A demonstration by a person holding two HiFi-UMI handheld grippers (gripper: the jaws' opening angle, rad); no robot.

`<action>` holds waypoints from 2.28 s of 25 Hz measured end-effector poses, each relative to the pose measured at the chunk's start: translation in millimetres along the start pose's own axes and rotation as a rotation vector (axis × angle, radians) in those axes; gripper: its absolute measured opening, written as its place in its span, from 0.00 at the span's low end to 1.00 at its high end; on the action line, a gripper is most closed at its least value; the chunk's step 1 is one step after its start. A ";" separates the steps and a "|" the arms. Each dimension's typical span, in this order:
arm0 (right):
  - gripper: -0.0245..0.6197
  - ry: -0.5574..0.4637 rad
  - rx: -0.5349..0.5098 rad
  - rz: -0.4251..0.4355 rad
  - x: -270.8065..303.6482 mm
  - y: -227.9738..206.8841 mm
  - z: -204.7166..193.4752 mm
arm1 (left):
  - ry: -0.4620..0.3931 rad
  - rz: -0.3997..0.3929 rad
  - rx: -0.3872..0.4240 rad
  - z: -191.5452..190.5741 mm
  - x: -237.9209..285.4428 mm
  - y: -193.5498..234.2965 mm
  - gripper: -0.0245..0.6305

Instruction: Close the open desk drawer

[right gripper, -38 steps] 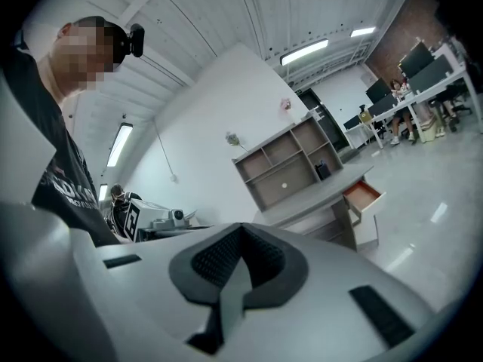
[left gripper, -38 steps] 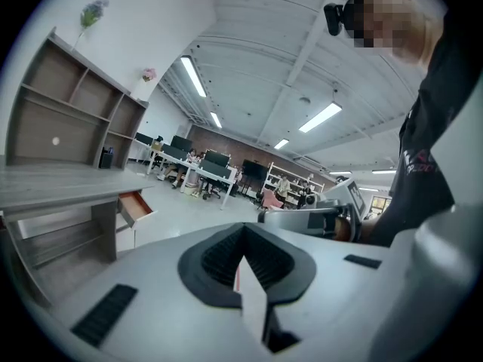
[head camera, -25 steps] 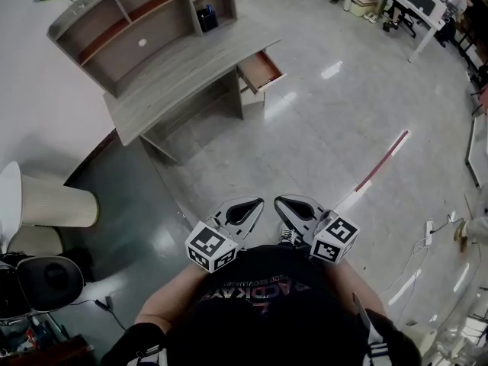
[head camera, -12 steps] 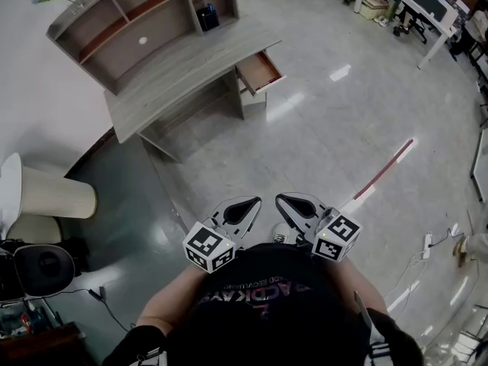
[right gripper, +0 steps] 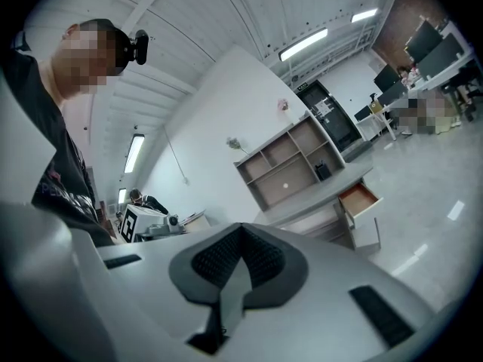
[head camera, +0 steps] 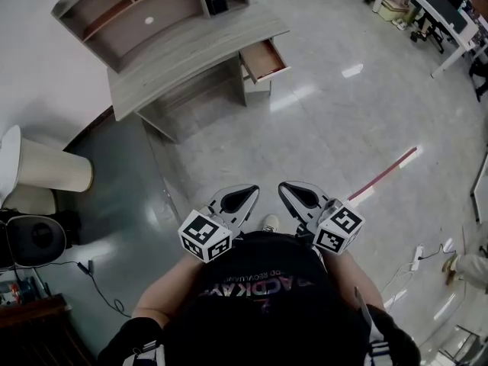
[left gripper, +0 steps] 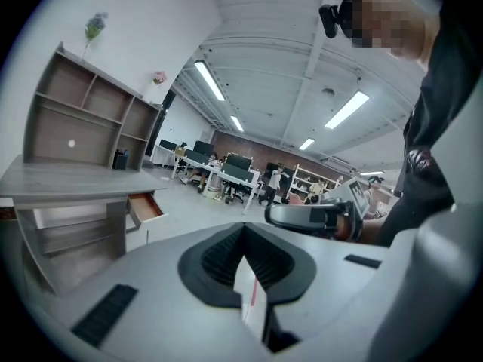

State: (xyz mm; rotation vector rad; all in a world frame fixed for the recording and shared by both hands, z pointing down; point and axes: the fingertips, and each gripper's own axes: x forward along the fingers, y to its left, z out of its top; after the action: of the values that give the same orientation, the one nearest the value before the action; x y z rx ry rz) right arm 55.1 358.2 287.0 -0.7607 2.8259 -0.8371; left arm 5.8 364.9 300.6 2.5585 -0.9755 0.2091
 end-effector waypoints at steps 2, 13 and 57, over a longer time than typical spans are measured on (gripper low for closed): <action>0.06 -0.003 0.008 -0.002 -1.1 -4.2 1.8 | 0.001 0.011 -0.013 1.1 3.3 4.9 0.05; 0.06 -0.005 0.026 -0.035 18.8 -39.9 20.5 | 0.010 0.008 -0.029 12.6 29.2 36.5 0.05; 0.06 -0.018 0.005 -0.205 181.3 -211.0 126.9 | 0.014 -0.029 -0.010 96.6 122.6 249.0 0.05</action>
State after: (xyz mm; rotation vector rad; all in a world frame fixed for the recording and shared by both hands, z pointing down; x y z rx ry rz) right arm 18.1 55.0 301.0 -1.0652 2.7626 -0.8583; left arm -68.5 81.4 322.4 2.5567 -0.9318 0.2139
